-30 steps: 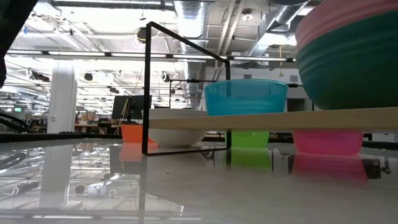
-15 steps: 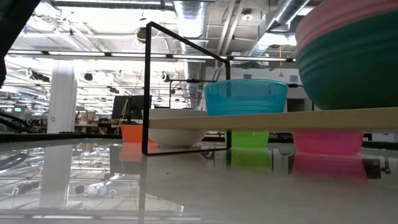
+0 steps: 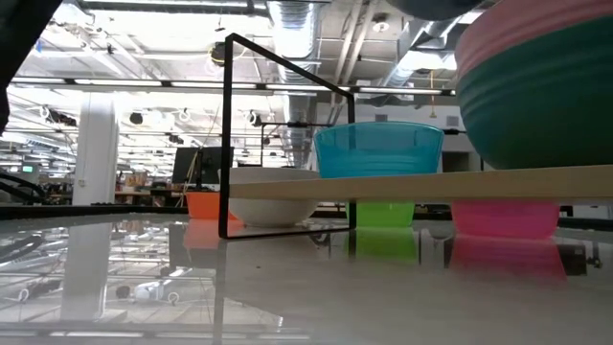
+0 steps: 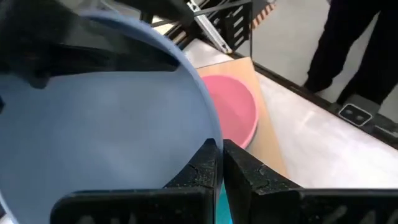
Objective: Place and stack bowls onto a shelf
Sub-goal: Stack the large light blue bowl on the large pink bowl on the shelf
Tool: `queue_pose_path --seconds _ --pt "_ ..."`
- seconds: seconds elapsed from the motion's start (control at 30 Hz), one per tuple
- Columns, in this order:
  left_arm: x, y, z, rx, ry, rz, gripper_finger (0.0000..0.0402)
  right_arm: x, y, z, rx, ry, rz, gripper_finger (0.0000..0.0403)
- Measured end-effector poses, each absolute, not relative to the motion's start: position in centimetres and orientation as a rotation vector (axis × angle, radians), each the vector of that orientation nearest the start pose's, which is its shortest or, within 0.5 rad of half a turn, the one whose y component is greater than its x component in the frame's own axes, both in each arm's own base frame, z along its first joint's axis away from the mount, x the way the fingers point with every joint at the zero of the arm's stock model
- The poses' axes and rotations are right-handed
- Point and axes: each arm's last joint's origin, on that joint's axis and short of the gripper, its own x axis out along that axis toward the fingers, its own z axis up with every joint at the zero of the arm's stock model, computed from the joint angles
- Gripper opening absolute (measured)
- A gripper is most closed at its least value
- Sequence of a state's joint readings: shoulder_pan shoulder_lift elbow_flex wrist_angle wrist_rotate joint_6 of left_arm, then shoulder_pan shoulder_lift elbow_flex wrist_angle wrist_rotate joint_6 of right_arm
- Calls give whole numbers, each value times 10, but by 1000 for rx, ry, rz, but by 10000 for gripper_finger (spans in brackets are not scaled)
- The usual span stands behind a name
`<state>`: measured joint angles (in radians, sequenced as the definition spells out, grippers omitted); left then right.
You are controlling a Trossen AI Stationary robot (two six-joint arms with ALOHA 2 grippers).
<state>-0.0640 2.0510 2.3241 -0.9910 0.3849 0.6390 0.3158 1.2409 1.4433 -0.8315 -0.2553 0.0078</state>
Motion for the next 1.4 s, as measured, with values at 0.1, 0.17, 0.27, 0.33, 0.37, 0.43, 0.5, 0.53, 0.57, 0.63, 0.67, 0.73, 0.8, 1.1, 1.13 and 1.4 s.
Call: queue_pose_path --seconds 0.1,0.17,0.27,0.33,0.37,0.43,0.5,0.53,0.57,0.63,0.67,0.73,0.8,1.1,1.13,1.4 --pt "431 -38 399 462 567 -621 1 222 75 416 52 601 562 245" --pt "429 -37 397 446 596 -614 1 218 71 429 78 565 593 258" --pt "428 -36 396 456 636 -573 1 202 68 455 108 488 636 262" --pt "427 -40 395 481 663 -541 1 186 65 473 127 438 667 263" --pt "426 -43 394 503 675 -537 1 177 63 481 136 424 671 263" --pt "423 -52 392 574 697 -539 1 158 59 494 157 398 676 263" --pt "421 -62 391 659 710 -536 1 141 55 502 174 370 673 263" --pt "420 -68 391 701 711 -533 1 133 52 506 179 351 665 263" --pt "419 -74 391 738 706 -534 1 125 49 508 183 328 649 264" --pt "420 -86 391 805 673 -542 1 110 44 512 183 292 615 264" --pt "420 -92 391 829 652 -546 1 104 41 513 180 273 594 264" --pt "420 -101 391 848 620 -559 1 92 36 515 171 248 552 264" --pt "420 -108 393 850 592 -572 1 85 33 516 167 232 515 264" --pt "444 -129 362 797 593 -597 0 72 28 516 165 216 477 264" --pt "446 -131 359 801 591 -599 0 72 28 515 165 219 477 264" --pt "460 -143 330 805 644 -627 0 78 30 509 161 287 473 264"
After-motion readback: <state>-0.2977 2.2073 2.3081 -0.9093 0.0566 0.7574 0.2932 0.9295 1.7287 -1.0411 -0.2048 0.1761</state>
